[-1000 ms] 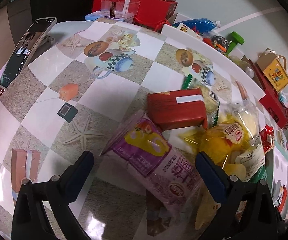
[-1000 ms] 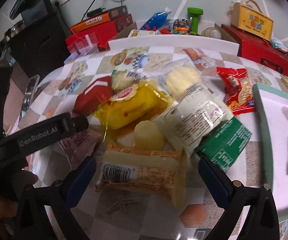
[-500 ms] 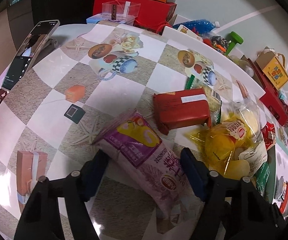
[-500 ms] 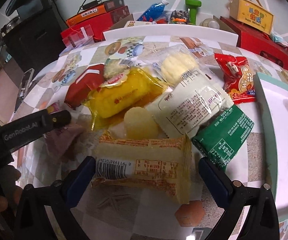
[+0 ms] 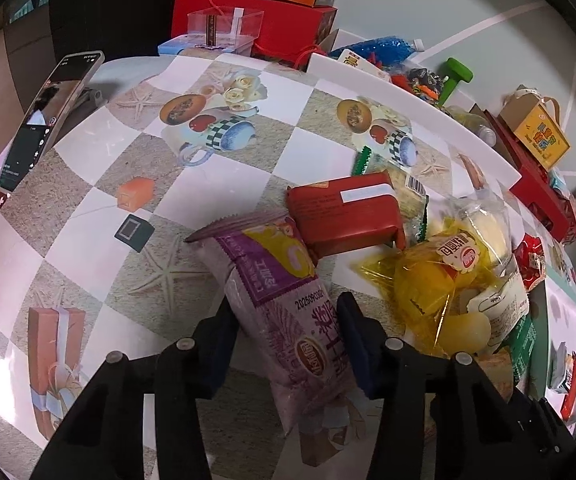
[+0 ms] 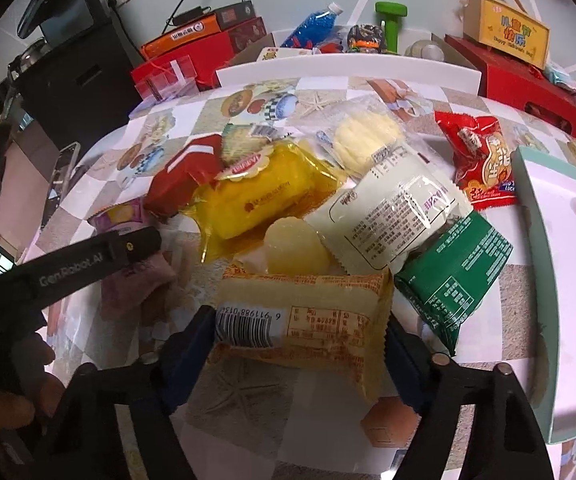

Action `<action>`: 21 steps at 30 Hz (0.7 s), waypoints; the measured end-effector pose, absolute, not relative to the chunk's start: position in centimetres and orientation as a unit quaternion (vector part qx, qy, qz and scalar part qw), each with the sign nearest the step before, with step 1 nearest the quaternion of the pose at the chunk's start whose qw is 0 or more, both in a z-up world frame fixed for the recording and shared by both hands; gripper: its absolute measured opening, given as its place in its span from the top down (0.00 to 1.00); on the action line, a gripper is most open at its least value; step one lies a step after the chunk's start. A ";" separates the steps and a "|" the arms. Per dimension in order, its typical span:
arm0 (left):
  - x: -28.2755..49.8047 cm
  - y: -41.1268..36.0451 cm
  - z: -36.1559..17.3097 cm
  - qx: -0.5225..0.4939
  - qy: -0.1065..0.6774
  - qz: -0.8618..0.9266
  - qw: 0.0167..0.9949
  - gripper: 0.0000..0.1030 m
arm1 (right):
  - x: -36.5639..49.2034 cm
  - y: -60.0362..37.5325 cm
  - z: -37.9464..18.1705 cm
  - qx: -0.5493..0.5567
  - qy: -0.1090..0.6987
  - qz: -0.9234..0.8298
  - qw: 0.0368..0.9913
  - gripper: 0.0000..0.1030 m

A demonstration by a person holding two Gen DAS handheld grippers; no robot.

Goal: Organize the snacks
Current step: 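Grasp the pink-purple snack bag with left tool while right tool grasps yellow bread bag, then carry the pink bag with left tool while right tool carries bread bag over tray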

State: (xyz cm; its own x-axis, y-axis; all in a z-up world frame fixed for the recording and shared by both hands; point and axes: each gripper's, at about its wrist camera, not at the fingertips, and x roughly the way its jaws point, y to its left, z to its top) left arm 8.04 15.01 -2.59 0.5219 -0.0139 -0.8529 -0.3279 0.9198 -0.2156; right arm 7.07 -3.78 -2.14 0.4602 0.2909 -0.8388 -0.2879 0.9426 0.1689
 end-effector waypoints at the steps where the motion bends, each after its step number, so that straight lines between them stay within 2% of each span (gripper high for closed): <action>1: 8.0 15.0 -2.5 -0.178 0.480 0.091 0.854 0.52 | 7.0 -3.8 -2.1 0.000 0.490 0.170 0.855 0.26; 10: 7.5 14.9 -1.1 -0.179 0.459 0.082 0.866 0.60 | 6.4 -4.6 -0.2 0.018 0.459 0.184 0.869 0.27; 21: 6.4 13.3 3.1 -0.167 0.410 0.052 0.895 0.60 | 5.9 -6.8 2.5 0.048 0.418 0.177 0.890 0.27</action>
